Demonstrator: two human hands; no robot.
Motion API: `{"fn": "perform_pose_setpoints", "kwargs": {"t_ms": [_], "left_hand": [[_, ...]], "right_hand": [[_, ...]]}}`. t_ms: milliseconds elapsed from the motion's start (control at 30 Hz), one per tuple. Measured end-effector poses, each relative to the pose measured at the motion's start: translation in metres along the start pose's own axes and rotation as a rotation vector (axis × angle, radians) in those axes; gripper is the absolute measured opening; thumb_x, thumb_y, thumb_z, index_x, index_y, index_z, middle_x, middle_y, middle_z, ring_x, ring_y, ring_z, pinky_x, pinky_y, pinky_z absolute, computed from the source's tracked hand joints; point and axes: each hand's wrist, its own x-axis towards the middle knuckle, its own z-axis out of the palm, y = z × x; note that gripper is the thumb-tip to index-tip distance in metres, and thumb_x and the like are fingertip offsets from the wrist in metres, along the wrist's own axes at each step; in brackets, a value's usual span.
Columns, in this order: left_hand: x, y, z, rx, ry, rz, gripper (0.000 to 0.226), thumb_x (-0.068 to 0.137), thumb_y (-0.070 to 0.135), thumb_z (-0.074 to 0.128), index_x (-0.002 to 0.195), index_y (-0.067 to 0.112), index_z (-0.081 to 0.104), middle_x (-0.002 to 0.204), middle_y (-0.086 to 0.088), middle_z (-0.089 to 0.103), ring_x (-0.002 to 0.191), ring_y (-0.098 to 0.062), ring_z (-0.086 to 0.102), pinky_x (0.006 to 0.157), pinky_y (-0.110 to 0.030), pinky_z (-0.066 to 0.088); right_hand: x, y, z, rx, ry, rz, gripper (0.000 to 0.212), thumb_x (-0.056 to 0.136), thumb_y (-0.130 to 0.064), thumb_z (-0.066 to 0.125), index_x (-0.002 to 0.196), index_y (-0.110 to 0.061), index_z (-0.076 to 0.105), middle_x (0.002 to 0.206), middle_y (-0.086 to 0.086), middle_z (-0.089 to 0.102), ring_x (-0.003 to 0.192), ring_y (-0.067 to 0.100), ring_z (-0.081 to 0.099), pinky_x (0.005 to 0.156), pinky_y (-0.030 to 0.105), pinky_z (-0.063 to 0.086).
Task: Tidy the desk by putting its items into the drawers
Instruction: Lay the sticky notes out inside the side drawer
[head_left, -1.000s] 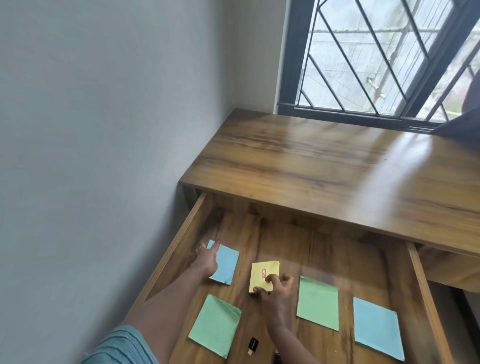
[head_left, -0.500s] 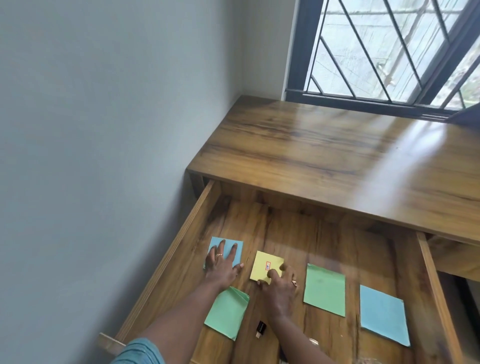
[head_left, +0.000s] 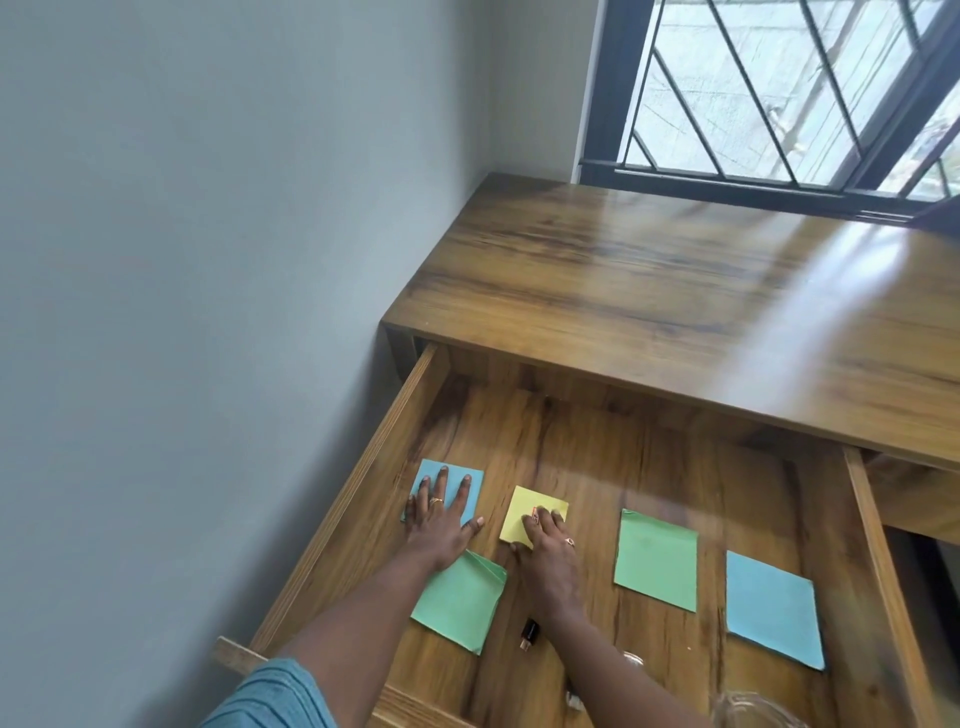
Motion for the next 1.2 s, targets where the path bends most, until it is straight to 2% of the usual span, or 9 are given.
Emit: {"fn": "perform_pose_setpoints", "kwargs": {"t_ms": [100,200,233,367,567,833,967,1067,1200], "left_hand": [[-0.004,-0.003,-0.001,-0.022,0.042,0.009,0.067,0.097,0.053,0.025,0.151,0.030,-0.008,0.158,-0.002,-0.023,0.146,-0.029,-0.021,0.118,-0.049,-0.005],[-0.015,-0.006,-0.005,-0.007,0.101,0.100,0.058,0.100,0.045,0.028,0.152,0.029,0.009,0.160,0.002,-0.008,0.148,-0.025,-0.010,0.119,-0.047,0.010],[-0.020,-0.007,-0.006,0.011,0.110,0.161,0.054,0.100,0.040,0.032,0.151,0.028,0.017,0.161,0.003,0.000,0.148,-0.023,-0.004,0.119,-0.044,0.015],[-0.046,-0.015,0.001,0.083,0.061,0.339,0.048,0.097,0.023,0.046,0.144,0.024,0.038,0.154,0.000,0.023,0.145,-0.019,0.014,0.118,-0.036,0.026],[-0.073,-0.036,0.013,0.163,0.037,0.352,0.053,0.092,0.030,0.056,0.143,0.027,0.040,0.151,0.001,0.022,0.142,-0.018,0.017,0.114,-0.034,0.033],[-0.085,-0.036,0.014,0.184,0.060,0.358,0.049,0.090,0.033,0.058,0.137,0.021,0.050,0.149,0.006,0.027,0.139,-0.017,0.026,0.113,-0.034,0.033],[-0.074,-0.033,0.007,0.090,0.211,0.337,0.049,0.097,0.022,0.048,0.145,0.019,0.037,0.155,-0.001,0.023,0.140,-0.019,0.028,0.112,-0.029,0.033],[-0.057,-0.030,-0.006,0.122,0.201,0.297,0.059,0.098,0.016,0.046,0.151,0.020,0.019,0.161,-0.002,0.005,0.148,-0.022,0.006,0.116,-0.029,0.023],[-0.034,-0.031,-0.017,0.165,0.069,0.211,0.071,0.097,0.021,0.048,0.152,0.026,0.003,0.160,-0.007,-0.011,0.148,-0.027,-0.013,0.119,-0.041,0.013]], "right_hand": [[-0.003,-0.002,-0.001,-0.026,0.016,-0.037,0.050,0.097,-0.030,0.047,0.144,-0.016,0.036,0.154,0.003,0.028,0.145,0.022,0.018,0.116,0.034,0.023],[-0.009,-0.004,0.002,-0.071,0.083,-0.242,0.044,0.080,-0.023,0.072,0.121,-0.011,0.062,0.132,0.009,0.057,0.125,0.029,0.052,0.096,0.037,0.048],[-0.010,-0.005,0.005,-0.089,0.080,-0.326,0.043,0.079,-0.021,0.074,0.119,-0.011,0.064,0.128,0.008,0.060,0.120,0.029,0.057,0.093,0.036,0.050],[-0.019,-0.016,0.003,-0.058,-0.110,-0.480,0.041,0.093,-0.021,0.053,0.133,-0.014,0.051,0.134,0.004,0.055,0.122,0.025,0.050,0.097,0.035,0.045],[-0.040,-0.017,0.014,-0.124,-0.258,-0.477,0.048,0.088,-0.018,0.057,0.136,-0.019,0.048,0.132,0.002,0.054,0.118,0.024,0.048,0.094,0.032,0.041],[-0.057,-0.019,0.025,-0.093,-0.251,-0.490,0.044,0.091,-0.017,0.055,0.135,-0.018,0.049,0.126,0.002,0.053,0.114,0.019,0.048,0.092,0.028,0.043],[-0.054,-0.018,0.015,-0.068,-0.163,-0.521,0.033,0.092,-0.018,0.054,0.124,-0.011,0.059,0.123,0.007,0.056,0.108,0.022,0.054,0.089,0.028,0.046],[-0.040,-0.012,0.004,-0.051,0.004,-0.431,0.029,0.091,-0.009,0.056,0.118,-0.005,0.063,0.127,0.015,0.057,0.114,0.030,0.056,0.091,0.035,0.049],[-0.016,-0.003,-0.015,-0.145,-0.052,-0.204,0.047,0.094,-0.026,0.052,0.140,-0.017,0.042,0.155,0.010,0.022,0.144,0.029,0.018,0.111,0.040,0.031]]}}
